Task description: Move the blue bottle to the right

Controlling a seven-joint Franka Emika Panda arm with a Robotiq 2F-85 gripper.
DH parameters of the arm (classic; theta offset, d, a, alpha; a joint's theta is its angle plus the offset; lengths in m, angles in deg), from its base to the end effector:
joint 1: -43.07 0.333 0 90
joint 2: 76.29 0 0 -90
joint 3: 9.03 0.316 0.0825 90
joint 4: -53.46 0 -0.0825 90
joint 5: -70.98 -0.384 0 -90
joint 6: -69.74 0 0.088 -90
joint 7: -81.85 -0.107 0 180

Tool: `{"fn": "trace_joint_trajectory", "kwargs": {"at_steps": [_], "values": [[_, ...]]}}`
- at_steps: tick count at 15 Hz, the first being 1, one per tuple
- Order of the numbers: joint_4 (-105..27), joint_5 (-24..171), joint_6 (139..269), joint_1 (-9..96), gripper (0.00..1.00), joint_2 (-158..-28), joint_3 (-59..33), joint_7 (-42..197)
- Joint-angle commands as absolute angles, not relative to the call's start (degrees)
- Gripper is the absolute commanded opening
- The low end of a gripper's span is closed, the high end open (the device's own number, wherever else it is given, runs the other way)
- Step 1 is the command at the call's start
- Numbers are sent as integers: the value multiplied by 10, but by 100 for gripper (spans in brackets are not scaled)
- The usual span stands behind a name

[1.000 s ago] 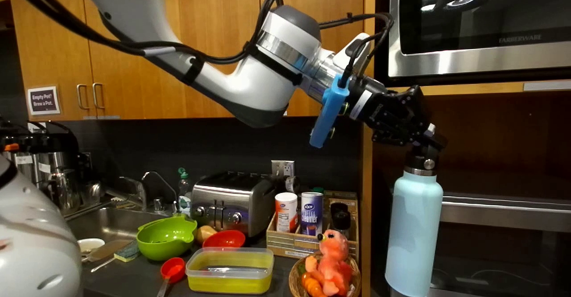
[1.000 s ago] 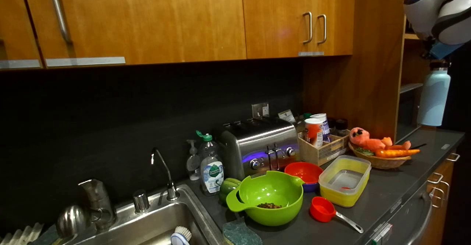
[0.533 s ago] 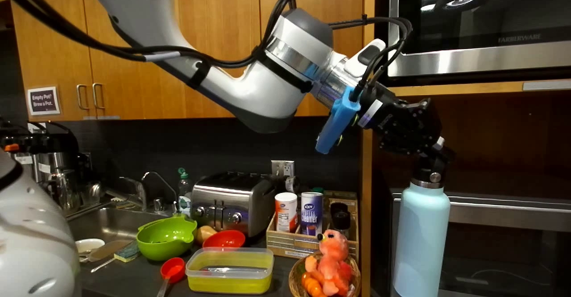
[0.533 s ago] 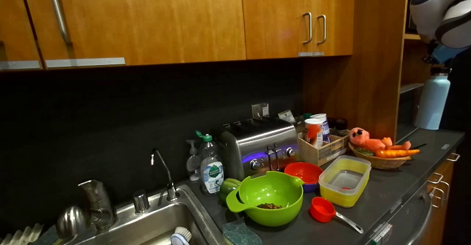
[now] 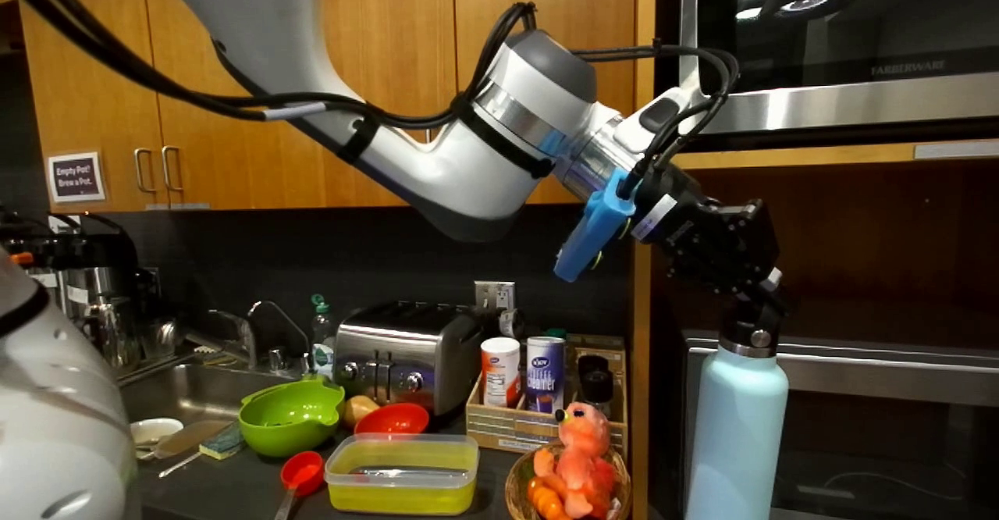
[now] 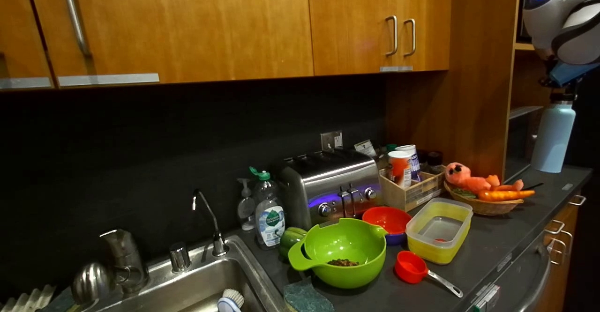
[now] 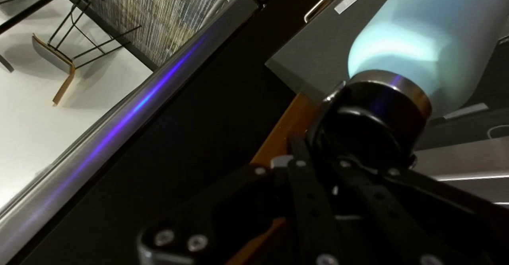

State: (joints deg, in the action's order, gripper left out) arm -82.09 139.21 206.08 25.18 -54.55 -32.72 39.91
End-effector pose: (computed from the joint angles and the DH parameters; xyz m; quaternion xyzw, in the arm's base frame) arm 0.3406 -0.3320 0.5011 0.8463 -0.3158 0.1803 0.3893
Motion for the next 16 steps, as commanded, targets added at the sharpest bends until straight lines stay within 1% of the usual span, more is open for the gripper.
{"fn": "trace_joint_trajectory", "kwargs": {"at_steps": [1, 16], "values": [[-807, 1380, 2063, 234, 2, -554, -318, 419], [-792, 1350, 2074, 230, 2, -625, -320, 437]]}}
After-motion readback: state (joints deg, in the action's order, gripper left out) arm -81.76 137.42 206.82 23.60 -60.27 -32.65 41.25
